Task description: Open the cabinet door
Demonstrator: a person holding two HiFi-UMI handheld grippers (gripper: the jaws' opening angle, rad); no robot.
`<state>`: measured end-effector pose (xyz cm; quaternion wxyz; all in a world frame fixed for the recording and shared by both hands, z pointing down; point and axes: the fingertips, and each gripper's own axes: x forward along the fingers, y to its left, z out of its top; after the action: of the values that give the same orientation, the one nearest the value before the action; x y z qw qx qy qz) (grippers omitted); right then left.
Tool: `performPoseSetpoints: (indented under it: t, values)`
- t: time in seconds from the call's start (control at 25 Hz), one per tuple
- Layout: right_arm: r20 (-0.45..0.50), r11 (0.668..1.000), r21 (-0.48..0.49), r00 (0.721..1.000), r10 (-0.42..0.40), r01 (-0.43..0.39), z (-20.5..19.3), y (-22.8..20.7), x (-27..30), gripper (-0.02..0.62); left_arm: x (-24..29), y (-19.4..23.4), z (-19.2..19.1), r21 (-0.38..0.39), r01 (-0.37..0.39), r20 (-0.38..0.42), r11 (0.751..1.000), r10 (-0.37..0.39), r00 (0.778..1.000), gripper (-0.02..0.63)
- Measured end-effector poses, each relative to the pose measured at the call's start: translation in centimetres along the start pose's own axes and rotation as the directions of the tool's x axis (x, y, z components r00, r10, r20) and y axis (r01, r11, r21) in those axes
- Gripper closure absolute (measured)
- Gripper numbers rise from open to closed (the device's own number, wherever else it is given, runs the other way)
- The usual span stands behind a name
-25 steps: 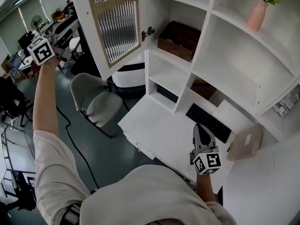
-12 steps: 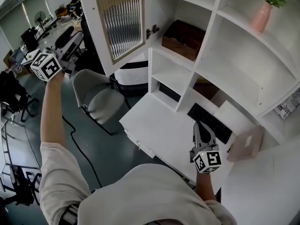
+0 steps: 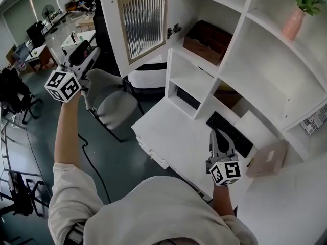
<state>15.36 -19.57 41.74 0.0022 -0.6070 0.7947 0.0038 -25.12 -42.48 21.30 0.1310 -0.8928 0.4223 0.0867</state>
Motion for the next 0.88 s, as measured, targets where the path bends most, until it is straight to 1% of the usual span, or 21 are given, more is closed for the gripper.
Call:
performPoseSetpoints:
  t: [0.2,0.4,0.56,0.88]
  values:
    - [0.002,1.000,-0.002,1.000,0.025,-0.025,0.1,0.9,0.7,0.591,-1.3,-1.2,-2.1,-0.003,-0.033,-0.018,0.999,0.033,0.999,0.346]
    - [0.004,0.999,-0.005,0.999,0.048,-0.048,0.2,1.6,1.2,0.591,-2.8,-2.1,-3.3,0.001,-0.070,-0.033,0.998,0.070,0.997,0.353]
    - [0.006,0.998,-0.005,0.998,0.057,-0.057,0.2,1.9,1.5,0.591,-4.1,-2.6,-4.5,-0.015,-0.096,-0.042,0.995,0.095,0.995,0.354]
    - [0.011,0.997,-0.005,0.997,0.073,-0.073,0.3,2.4,2.2,0.591,-6.5,-4.6,-8.1,-0.039,-0.122,-0.090,0.992,0.118,0.989,0.360]
